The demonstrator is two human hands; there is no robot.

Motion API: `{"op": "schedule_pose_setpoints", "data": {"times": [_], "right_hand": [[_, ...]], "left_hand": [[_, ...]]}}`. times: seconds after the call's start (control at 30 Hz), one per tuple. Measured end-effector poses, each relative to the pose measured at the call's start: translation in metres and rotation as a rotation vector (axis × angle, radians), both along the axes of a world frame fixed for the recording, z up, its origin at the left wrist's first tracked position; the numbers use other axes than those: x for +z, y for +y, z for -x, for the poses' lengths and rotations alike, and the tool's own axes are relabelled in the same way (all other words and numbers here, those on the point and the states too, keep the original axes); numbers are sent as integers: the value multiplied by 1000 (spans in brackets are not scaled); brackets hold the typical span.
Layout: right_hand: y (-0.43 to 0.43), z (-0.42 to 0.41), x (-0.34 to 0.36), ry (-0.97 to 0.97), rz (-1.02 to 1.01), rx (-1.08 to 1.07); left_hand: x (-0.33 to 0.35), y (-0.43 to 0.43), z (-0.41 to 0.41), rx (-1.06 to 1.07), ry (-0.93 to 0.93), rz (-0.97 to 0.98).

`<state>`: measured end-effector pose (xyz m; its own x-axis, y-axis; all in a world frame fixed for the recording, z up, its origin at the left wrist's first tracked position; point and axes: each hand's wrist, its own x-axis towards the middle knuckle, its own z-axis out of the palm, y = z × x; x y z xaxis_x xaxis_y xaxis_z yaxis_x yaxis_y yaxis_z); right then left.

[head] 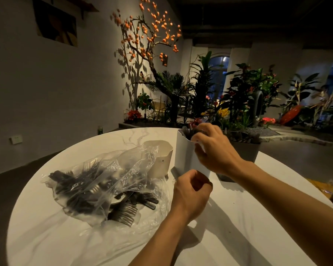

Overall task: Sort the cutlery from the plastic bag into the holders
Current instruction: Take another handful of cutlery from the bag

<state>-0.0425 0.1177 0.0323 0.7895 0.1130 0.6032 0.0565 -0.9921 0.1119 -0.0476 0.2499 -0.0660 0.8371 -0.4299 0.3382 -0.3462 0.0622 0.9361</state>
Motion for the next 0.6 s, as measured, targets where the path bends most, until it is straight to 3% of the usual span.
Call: {"op": "schedule_pose_setpoints", "data": {"times": [0.1,0.2,0.3,0.4,0.5,0.6], "right_hand": [[11,17,2,83,-1,115],[18,27,10,218,-101,140],[28,36,14,357,-147,167],[46,40,9,464,-188,184],[70,38,-1,543,-174,212],[97,34,-13,595,-139,271]], "left_hand": [[23,5,10,14,-38,2],[39,18,10,142,-151,-147],[47,50,3,285,-356,-405],[51,94,-7,456,-602,-851],[56,137,-21,514,-616,-1136],[60,170,-30,520,-558,-1248]]}}
